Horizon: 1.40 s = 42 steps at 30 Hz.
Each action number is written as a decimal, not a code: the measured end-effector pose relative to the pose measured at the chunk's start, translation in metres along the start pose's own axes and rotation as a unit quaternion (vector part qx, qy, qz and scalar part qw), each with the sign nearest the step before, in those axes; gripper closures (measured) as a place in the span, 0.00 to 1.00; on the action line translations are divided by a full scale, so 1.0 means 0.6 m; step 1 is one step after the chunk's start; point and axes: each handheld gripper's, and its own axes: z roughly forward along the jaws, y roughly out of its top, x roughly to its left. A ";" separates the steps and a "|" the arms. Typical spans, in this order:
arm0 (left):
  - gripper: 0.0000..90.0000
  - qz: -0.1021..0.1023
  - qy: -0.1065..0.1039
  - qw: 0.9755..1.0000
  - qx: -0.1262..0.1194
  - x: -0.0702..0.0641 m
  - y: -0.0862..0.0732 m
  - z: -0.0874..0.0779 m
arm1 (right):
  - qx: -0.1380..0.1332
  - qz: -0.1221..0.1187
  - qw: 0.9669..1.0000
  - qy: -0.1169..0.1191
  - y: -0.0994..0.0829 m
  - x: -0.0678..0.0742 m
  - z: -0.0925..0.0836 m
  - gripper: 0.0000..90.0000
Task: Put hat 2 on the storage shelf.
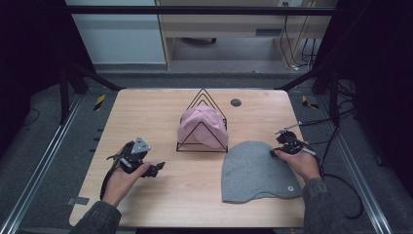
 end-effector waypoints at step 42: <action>0.10 0.026 -0.126 0.991 0.022 -0.051 0.021 0.001 | -0.171 -0.204 0.964 0.021 0.023 0.204 -0.241 0.97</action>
